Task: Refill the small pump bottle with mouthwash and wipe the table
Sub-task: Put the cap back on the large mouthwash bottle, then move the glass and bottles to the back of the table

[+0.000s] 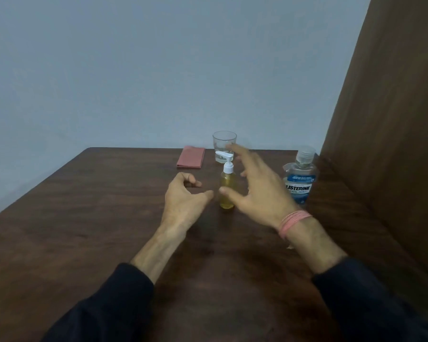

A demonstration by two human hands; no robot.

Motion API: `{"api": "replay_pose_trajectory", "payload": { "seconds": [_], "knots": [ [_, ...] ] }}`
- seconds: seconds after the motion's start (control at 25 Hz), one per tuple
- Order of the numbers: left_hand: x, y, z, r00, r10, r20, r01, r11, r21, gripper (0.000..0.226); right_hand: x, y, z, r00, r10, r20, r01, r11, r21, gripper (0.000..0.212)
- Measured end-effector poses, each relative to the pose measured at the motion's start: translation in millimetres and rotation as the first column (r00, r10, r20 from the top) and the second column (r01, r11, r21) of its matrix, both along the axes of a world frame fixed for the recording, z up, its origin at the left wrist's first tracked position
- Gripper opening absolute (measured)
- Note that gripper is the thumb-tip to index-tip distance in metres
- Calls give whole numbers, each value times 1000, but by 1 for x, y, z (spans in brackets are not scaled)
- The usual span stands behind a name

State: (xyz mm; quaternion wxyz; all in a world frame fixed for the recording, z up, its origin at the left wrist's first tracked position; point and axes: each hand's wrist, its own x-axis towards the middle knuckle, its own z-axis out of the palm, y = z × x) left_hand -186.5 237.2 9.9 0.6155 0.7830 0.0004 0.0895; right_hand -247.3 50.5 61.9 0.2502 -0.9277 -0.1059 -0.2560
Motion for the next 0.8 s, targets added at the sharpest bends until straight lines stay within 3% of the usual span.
{"api": "replay_pose_trajectory", "payload": {
  "seconds": [0.08,0.16,0.32,0.44,0.56,0.68,0.8],
  "knots": [
    [16,2,-5,998,8,-61,-6,1000,29,35,13,9,-23,996,-10,-87,10,1000,-3,110],
    [33,-2,-7,997,11,-73,-7,999,54,31,24,13,-38,998,3,-66,1,998,61,121],
    [76,-21,-1,999,-18,-40,22,995,98,33,43,11,-53,1000,23,1,-23,981,191,119],
    [113,-43,5,998,-50,25,46,988,149,55,52,4,-64,998,-13,61,-3,968,251,118],
    [148,-70,7,997,-76,34,65,967,246,94,56,-4,-68,993,-54,107,23,960,278,120],
    [172,-97,7,988,-153,14,148,974,170,129,54,-4,-69,985,-58,161,8,955,298,119],
    [193,-116,3,989,-147,-17,148,983,111,129,53,-2,-71,980,-55,191,-9,948,318,118]
  ]
}}
